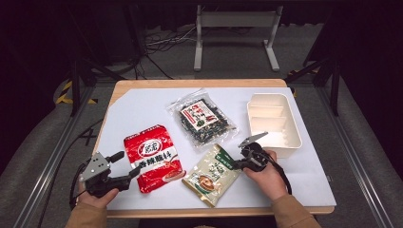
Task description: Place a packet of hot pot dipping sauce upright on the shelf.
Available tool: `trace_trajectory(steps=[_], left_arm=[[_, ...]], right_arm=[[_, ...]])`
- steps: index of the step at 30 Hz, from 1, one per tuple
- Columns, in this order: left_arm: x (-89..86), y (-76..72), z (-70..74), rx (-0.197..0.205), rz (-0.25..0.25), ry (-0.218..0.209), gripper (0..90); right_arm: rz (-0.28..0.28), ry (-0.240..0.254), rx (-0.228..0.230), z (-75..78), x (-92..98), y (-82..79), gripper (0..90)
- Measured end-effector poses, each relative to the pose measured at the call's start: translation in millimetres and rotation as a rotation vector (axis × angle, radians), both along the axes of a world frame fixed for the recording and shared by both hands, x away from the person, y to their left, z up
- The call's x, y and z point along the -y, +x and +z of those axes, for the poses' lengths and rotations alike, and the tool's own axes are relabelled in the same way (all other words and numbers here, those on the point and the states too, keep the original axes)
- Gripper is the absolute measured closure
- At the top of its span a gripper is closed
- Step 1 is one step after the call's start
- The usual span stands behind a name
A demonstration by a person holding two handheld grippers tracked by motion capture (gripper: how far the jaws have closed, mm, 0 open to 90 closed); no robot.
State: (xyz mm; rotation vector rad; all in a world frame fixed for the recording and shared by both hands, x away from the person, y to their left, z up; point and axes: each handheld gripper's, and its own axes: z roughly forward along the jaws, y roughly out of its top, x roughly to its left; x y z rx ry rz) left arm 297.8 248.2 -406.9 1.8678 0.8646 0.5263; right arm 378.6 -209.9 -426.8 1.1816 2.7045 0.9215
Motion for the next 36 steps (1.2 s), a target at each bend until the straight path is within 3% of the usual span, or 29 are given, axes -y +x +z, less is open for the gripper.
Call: trace_trajectory(steps=[7, 19, 24, 33, 36], left_arm=[[-1.4, -0.4, 0.2, 0.001, 0.005, -0.005, 22.3], [-2.0, -0.9, 0.1, -0.001, 0.015, -0.009, 22.3], [-3.0, -0.4, 0.2, 0.006, 0.012, -0.006, 22.3], [-3.9, -0.4, 0.1, 0.002, 0.016, -0.015, 22.3], [-4.4, -0.1, -0.1, 0.001, 0.017, -0.016, 22.3]], right_arm=[[0.013, 0.021, -0.018, 8.1, 2.4, -2.6, 89.7], [0.054, 0.086, 0.031, 44.1, 4.6, -17.7, 89.8], [0.074, 0.078, 0.058, 59.1, 1.4, -23.6, 89.9], [0.125, 0.021, 0.155, 93.7, -10.0, -38.9, 89.9], [0.146, 0.026, 0.176, 101.5, -12.2, -42.5, 89.9]])
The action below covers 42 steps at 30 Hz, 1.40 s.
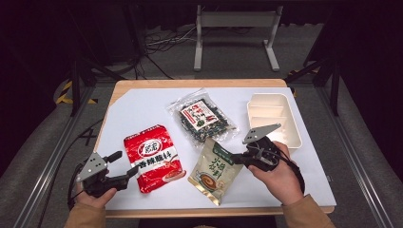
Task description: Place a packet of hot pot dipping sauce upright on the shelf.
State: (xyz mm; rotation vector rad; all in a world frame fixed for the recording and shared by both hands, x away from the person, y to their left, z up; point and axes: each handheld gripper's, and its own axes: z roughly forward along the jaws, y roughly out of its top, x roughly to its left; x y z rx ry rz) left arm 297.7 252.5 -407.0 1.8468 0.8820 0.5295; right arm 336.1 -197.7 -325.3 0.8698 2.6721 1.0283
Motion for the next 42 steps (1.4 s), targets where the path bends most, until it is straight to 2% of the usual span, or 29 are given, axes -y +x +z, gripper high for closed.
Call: trace_trajectory(steps=[6, 11, 14, 18, 21, 29, 33, 37, 42], left_arm=[[-0.8, -0.2, 0.2, -0.006, 0.004, -0.006, 22.3], [-1.6, 0.4, 0.1, -0.003, 0.003, -0.010, 22.3], [-2.5, 0.2, 0.1, -0.009, 0.007, -0.015, 22.3], [-3.1, 0.6, 0.0, -0.007, 0.010, -0.021, 22.3], [-4.2, 1.0, 0.1, -0.009, 0.010, -0.021, 22.3], [-6.4, 1.4, -0.4, -0.012, 0.019, -0.032, 22.3], [-7.9, 1.0, -0.4, -0.014, 0.026, -0.034, 22.3], [-8.6, 2.2, -0.5, -0.017, 0.028, -0.037, 22.3], [-9.1, 3.1, -0.7, -0.015, 0.030, -0.039, 22.3]], right_arm=[[0.039, 0.013, 0.020, 11.4, -2.3, -4.2, 89.9], [0.069, -0.009, 0.047, 21.9, -4.8, -8.7, 90.0], [0.091, -0.047, 0.088, 30.4, -7.7, -12.2, 90.0], [0.102, -0.067, 0.110, 36.3, -8.8, -13.6, 90.0], [0.100, -0.092, 0.136, 42.7, -7.3, -12.1, 90.0], [0.097, -0.109, 0.178, 58.0, 0.6, -5.8, 90.0], [0.122, -0.111, 0.201, 67.1, 3.9, -1.7, 90.0], [0.136, -0.136, 0.230, 76.8, 4.9, 4.0, 90.0], [0.142, -0.137, 0.238, 85.1, 8.2, 10.7, 90.0]])
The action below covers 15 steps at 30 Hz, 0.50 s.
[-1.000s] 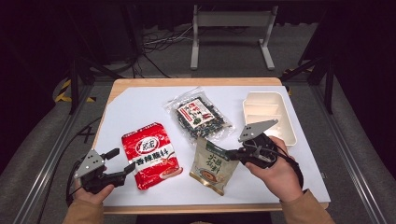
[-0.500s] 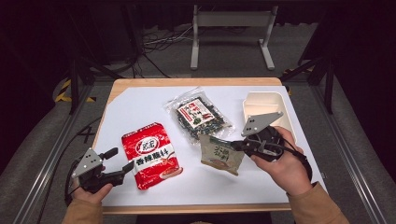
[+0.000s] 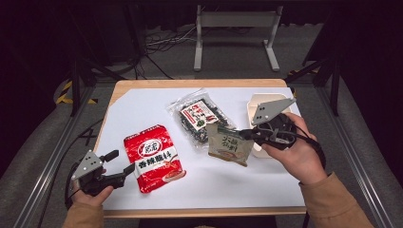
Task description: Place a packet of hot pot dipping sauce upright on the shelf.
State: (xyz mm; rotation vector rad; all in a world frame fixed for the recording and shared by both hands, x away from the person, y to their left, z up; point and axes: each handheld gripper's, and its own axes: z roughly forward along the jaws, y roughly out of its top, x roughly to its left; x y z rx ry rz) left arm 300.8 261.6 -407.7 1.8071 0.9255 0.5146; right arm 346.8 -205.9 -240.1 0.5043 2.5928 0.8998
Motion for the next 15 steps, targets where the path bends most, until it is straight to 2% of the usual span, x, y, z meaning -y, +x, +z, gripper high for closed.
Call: trace_trajectory(steps=[8, 15], left_arm=[[-1.7, 1.7, -0.6, -0.004, 0.003, -0.002, 22.3], [-2.5, 1.5, -2.3, -0.015, 0.011, 0.001, 22.3]], right_arm=[[0.011, 0.007, 0.001, 12.6, 6.7, 9.0, 90.0], [-0.002, -0.017, 0.014, 21.9, 13.8, 17.1, 90.0]])
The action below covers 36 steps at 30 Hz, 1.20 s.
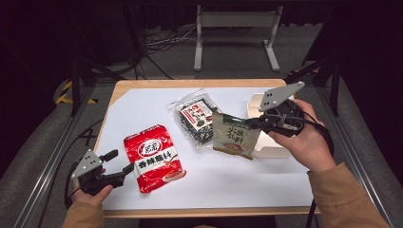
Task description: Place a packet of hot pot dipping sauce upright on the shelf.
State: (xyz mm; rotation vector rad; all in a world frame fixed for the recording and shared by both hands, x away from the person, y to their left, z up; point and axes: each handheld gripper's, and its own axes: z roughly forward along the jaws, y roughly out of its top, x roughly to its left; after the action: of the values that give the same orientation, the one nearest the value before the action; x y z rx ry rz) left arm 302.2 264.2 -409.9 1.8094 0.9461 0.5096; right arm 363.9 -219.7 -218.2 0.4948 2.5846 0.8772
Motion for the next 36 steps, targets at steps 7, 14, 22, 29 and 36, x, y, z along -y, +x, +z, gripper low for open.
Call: trace_trajectory(steps=[7, 14, 22, 29, 36], left_arm=[[-3.6, -4.9, -0.9, -0.003, 0.019, 0.008, 22.3], [-9.3, -12.9, -2.5, -0.009, 0.045, 0.011, 22.2], [-16.3, -22.3, -4.1, -0.010, 0.074, 0.013, 22.1], [-20.5, -28.7, -4.7, -0.008, 0.094, 0.016, 21.8], [-22.9, -30.7, -5.4, -0.013, 0.106, 0.018, 21.4]], right_arm=[[-0.009, -0.004, 0.021, 9.6, 11.9, 13.9, 90.0], [-0.009, -0.015, 0.038, 15.4, 18.6, 26.0, 90.0], [-0.016, -0.006, 0.057, 22.8, 27.7, 38.3, 90.0], [-0.025, -0.014, 0.074, 30.6, 36.7, 48.1, 90.0], [-0.033, -0.020, 0.099, 36.8, 44.3, 57.2, 90.0]])
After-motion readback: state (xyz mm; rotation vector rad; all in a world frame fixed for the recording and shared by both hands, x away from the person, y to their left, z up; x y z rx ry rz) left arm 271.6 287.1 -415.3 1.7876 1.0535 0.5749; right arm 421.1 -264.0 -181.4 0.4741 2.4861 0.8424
